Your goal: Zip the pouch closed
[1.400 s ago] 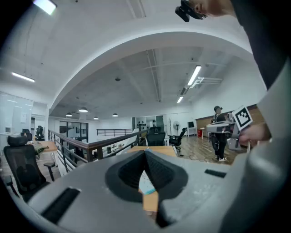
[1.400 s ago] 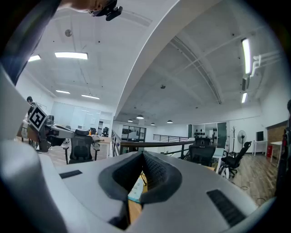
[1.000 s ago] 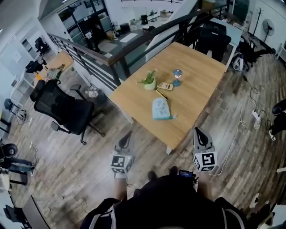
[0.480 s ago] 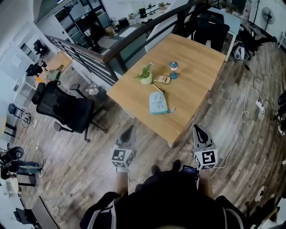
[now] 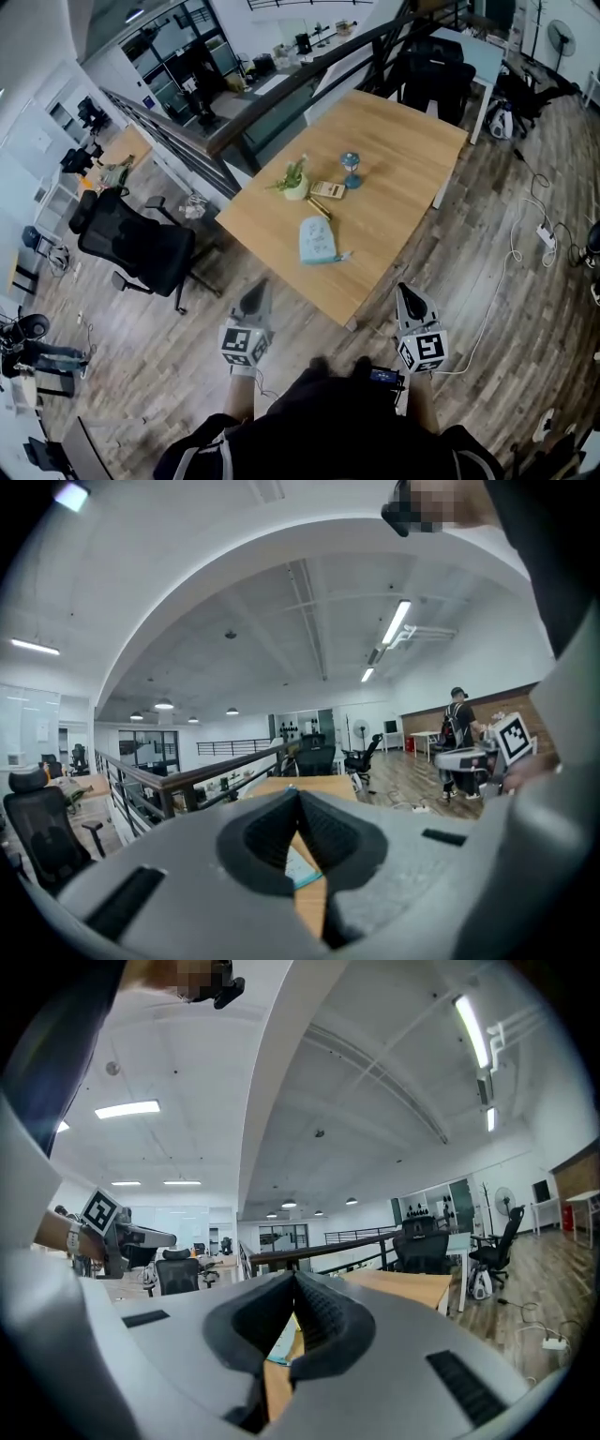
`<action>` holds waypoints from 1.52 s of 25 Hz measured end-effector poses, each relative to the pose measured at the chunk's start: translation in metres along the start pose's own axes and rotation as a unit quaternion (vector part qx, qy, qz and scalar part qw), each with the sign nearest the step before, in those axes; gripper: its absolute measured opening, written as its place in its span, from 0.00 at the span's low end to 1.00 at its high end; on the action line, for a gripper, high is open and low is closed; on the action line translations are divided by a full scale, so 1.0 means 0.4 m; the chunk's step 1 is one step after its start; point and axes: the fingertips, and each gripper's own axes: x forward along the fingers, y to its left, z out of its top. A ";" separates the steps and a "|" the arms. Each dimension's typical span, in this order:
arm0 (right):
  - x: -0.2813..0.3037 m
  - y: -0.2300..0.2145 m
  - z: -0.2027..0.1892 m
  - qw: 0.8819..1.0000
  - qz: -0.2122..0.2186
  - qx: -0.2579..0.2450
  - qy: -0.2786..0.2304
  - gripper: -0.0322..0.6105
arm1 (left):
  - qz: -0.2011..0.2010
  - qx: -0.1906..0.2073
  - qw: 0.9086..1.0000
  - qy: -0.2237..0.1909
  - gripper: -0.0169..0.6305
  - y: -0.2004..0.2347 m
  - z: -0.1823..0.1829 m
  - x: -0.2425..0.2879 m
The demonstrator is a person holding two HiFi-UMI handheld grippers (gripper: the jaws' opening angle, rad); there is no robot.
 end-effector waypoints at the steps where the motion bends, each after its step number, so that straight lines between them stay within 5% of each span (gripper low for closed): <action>1: 0.008 0.000 0.008 1.000 0.003 -0.002 -0.003 0.07 | 0.004 0.002 1.000 0.001 0.03 0.006 -0.001 -0.004; 7: 0.043 0.012 0.024 1.000 0.020 -0.003 -0.008 0.07 | 0.021 -0.004 1.000 0.002 0.03 0.043 -0.020 0.004; 12: 0.111 0.044 0.029 0.999 0.033 -0.007 -0.006 0.07 | -0.016 0.027 0.999 0.020 0.03 0.054 -0.052 0.061; 19: 0.231 0.093 0.033 0.999 0.037 -0.009 0.015 0.07 | -0.062 -0.006 0.998 -0.006 0.03 0.104 -0.063 0.173; 32: 0.476 0.108 -0.027 0.993 0.047 -0.047 0.100 0.07 | -0.155 -0.060 0.986 0.016 0.03 0.161 -0.196 0.333; 38: 0.540 0.084 -0.089 0.988 0.106 0.004 0.115 0.07 | -0.141 -0.059 0.988 0.035 0.03 0.179 -0.193 0.357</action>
